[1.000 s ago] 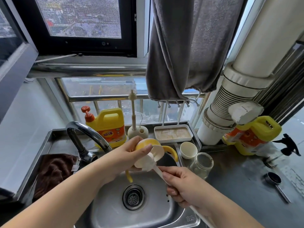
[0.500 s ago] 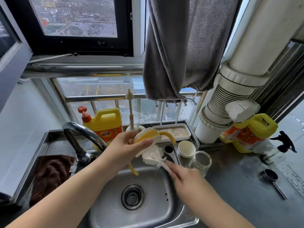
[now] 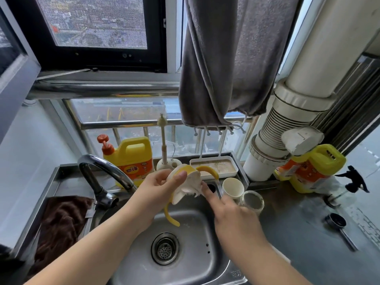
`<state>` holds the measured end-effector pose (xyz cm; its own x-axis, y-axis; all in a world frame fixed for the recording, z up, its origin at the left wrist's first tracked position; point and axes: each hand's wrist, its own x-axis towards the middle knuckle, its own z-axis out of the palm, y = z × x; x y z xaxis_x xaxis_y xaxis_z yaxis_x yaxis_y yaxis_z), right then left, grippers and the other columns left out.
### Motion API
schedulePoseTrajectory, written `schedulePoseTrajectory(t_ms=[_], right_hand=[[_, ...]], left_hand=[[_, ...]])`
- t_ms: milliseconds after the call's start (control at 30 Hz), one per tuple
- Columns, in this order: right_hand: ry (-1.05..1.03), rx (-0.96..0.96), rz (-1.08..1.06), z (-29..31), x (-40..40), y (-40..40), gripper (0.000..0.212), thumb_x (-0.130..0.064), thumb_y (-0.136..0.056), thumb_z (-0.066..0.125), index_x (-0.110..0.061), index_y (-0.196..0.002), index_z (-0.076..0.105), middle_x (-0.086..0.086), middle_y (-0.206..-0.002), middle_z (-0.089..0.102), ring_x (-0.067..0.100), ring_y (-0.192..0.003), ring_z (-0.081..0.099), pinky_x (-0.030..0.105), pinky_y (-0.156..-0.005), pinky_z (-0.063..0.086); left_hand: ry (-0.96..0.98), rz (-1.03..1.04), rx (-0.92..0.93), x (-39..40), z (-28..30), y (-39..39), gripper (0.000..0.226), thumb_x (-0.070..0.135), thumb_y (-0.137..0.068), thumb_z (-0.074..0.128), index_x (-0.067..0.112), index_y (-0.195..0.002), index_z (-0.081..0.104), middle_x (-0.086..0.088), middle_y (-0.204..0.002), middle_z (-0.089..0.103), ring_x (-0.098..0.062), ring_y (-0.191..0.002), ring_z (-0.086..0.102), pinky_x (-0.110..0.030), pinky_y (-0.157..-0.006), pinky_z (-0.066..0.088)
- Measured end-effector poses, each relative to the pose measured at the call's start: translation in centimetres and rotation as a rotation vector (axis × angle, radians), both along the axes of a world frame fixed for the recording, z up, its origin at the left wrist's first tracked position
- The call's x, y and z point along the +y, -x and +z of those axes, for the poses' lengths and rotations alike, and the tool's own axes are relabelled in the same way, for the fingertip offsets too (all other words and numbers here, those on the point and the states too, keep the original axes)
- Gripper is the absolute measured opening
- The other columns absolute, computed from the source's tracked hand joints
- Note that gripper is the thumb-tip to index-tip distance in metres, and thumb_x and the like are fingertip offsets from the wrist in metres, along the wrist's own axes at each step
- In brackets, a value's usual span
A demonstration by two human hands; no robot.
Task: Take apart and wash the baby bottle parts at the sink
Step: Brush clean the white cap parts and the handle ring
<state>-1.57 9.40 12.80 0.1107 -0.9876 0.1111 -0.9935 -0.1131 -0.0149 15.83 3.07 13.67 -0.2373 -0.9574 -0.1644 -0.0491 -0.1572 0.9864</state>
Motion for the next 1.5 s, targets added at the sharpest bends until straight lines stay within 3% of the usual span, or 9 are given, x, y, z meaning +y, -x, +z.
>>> schedulePoseTrajectory(t_ms=[100, 300, 467, 600, 767, 967, 1233, 1367, 1500], right_hand=[[-0.230, -0.489, -0.041, -0.2, 0.0, -0.7, 0.057, -0.021, -0.099, 0.038, -0.051, -0.144, 0.021, -0.001, -0.107, 0.062, 0.021, -0.095, 0.061, 0.031, -0.079, 0.047], [-0.852, -1.473, -0.253, 1.0, -0.2, -1.0, 0.026, -0.025, -0.102, 0.041, -0.040, -0.113, 0.058, -0.008, -0.046, 0.029, 0.004, -0.039, 0.024, 0.013, -0.037, 0.019], [-0.400, -0.636, -0.027, 0.4, -1.2, -0.1, 0.042, -0.028, -0.100, 0.043, -0.050, -0.135, 0.042, -0.005, -0.099, 0.067, 0.020, -0.090, 0.064, 0.029, -0.073, 0.049], [0.274, 0.013, 0.083, -0.5, -1.1, 0.9, 0.064, 0.000, -0.067, 0.058, -0.026, -0.126, 0.062, 0.001, -0.068, 0.054, 0.023, -0.045, 0.055, 0.028, -0.035, 0.040], [0.024, -0.119, -0.004, -0.4, -1.0, -0.6, 0.064, -0.008, -0.088, 0.053, -0.040, -0.141, 0.039, 0.002, -0.092, 0.060, 0.024, -0.075, 0.064, 0.034, -0.060, 0.050], [-0.807, -1.602, -0.278, 0.6, -1.0, -0.8, 0.029, -0.017, -0.100, 0.045, -0.032, -0.121, 0.061, -0.003, -0.056, 0.040, 0.006, -0.042, 0.029, 0.016, -0.036, 0.024], [0.269, 0.059, 0.107, -0.1, -2.1, 1.6, 0.060, -0.003, -0.073, 0.059, -0.028, -0.128, 0.060, 0.002, -0.070, 0.057, 0.023, -0.049, 0.055, 0.030, -0.040, 0.042], [0.152, -0.002, 0.042, 0.1, -1.9, 0.8, 0.066, -0.004, -0.078, 0.058, -0.034, -0.135, 0.050, 0.003, -0.081, 0.059, 0.027, -0.062, 0.061, 0.035, -0.049, 0.047], [-0.385, -0.734, -0.100, -0.3, -1.8, -0.1, 0.040, -0.024, -0.097, 0.045, -0.046, -0.130, 0.050, -0.007, -0.099, 0.069, 0.014, -0.091, 0.064, 0.029, -0.078, 0.051]], left_hand=[[0.055, -0.022, 0.047, 0.3, -0.1, -0.1, 0.072, 0.063, -0.068, 0.071, -0.003, -0.096, 0.062, -0.027, -0.085, 0.061, -0.026, -0.077, 0.053, -0.038, -0.074, 0.036], [0.113, -0.063, 0.074, 0.3, 0.2, -0.8, 0.065, 0.055, -0.066, 0.071, -0.001, -0.096, 0.060, -0.020, -0.080, 0.056, -0.025, -0.074, 0.050, -0.040, -0.070, 0.036], [0.049, -0.040, 0.046, 0.0, -0.1, -0.6, 0.070, 0.060, -0.067, 0.072, 0.002, -0.104, 0.060, -0.028, -0.099, 0.063, -0.029, -0.085, 0.059, -0.040, -0.079, 0.041], [-0.016, -0.023, 0.016, -0.5, 0.0, -0.3, 0.049, 0.051, -0.072, 0.064, 0.009, -0.097, 0.065, -0.006, -0.083, 0.070, -0.021, -0.080, 0.063, -0.033, -0.075, 0.046], [0.030, -0.053, 0.026, -0.4, 0.5, 0.0, 0.042, 0.047, -0.073, 0.065, 0.012, -0.095, 0.066, -0.005, -0.085, 0.073, -0.022, -0.084, 0.067, -0.036, -0.078, 0.051], [0.082, -0.089, 0.080, -0.4, 0.2, -0.6, 0.023, 0.045, -0.079, 0.067, 0.021, -0.081, 0.066, -0.008, -0.076, 0.063, -0.017, -0.072, 0.057, -0.029, -0.068, 0.044], [0.000, -0.062, 0.003, -0.9, 0.2, -0.8, 0.048, 0.051, -0.072, 0.060, 0.011, -0.099, 0.066, -0.012, -0.088, 0.067, -0.023, -0.082, 0.060, -0.036, -0.077, 0.046], [0.010, -0.074, -0.021, -0.6, 0.3, -0.6, 0.051, 0.052, -0.071, 0.061, 0.010, -0.099, 0.066, -0.015, -0.090, 0.069, -0.028, -0.083, 0.064, -0.043, -0.084, 0.051], [0.073, -0.076, -0.015, -0.1, -0.4, -0.6, 0.072, 0.066, -0.068, 0.069, 0.002, -0.099, 0.062, -0.031, -0.095, 0.061, -0.035, -0.082, 0.061, -0.050, -0.080, 0.049]])
